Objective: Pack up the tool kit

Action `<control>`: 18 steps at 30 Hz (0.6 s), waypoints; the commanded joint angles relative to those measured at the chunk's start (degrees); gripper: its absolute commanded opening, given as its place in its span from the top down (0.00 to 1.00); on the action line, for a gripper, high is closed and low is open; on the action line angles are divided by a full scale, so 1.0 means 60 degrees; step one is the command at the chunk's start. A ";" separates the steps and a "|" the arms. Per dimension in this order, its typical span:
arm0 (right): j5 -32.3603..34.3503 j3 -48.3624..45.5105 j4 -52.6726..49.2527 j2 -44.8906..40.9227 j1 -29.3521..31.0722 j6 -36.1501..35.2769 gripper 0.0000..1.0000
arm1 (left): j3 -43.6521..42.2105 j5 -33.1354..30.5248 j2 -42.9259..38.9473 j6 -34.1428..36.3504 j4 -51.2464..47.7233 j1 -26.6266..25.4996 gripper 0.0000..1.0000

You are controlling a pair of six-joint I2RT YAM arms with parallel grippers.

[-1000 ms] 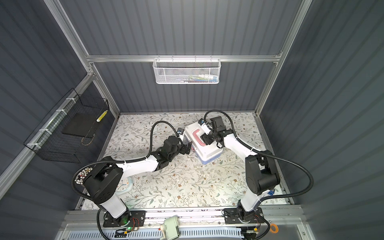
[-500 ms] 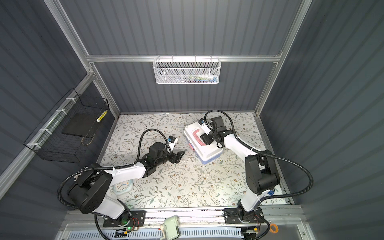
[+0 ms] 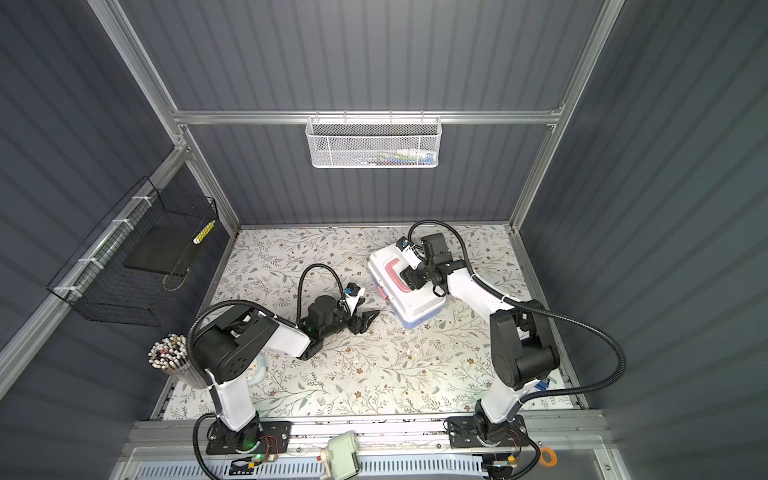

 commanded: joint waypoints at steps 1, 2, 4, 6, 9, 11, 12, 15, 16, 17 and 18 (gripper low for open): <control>0.0247 -0.0648 -0.2678 0.0937 -0.0025 0.0234 0.27 | 0.0313 0.0333 0.0596 -0.0287 0.1798 0.0088 0.27; 0.0249 -0.0648 -0.2711 0.0931 -0.0028 0.0232 0.27 | 0.0485 0.0378 0.0754 -0.0388 0.1816 0.0094 0.28; 0.0336 -0.0677 -0.2725 0.0918 -0.0028 0.0229 0.27 | 0.0735 0.0369 0.1040 -0.0499 0.1806 0.0086 0.28; 0.0388 -0.0742 -0.2691 0.0905 -0.0026 0.0160 0.28 | 0.0968 0.0364 0.1311 -0.0562 0.1934 0.0092 0.29; 0.0302 -0.0738 -0.2690 0.0969 -0.0025 0.0012 0.30 | 0.1392 0.0601 0.1566 -0.0573 0.1826 0.0075 0.31; 0.0257 -0.0694 -0.2729 0.1076 -0.0030 -0.0082 0.31 | 0.1494 0.0613 0.1707 -0.0613 0.1956 0.0074 0.32; 0.0243 -0.0664 -0.2761 0.1139 -0.0003 -0.0117 0.31 | 0.1527 0.0608 0.1771 -0.0589 0.2067 0.0078 0.33; 0.0154 -0.0670 -0.2798 0.1233 0.0048 -0.0247 0.32 | 0.1609 0.0743 0.1893 -0.0474 0.2094 0.0074 0.35; 0.0140 -0.0690 -0.2768 0.1228 0.0047 -0.0267 0.34 | 0.1580 0.0773 0.1911 -0.0439 0.2106 0.0074 0.36; 0.0126 -0.0701 -0.2788 0.1229 0.0041 -0.0289 0.34 | 0.1543 0.0797 0.1926 -0.0404 0.2134 0.0074 0.36; 0.0100 -0.0706 -0.2786 0.1215 0.0058 -0.0334 0.34 | 0.1478 0.0834 0.1919 -0.0381 0.2171 0.0074 0.36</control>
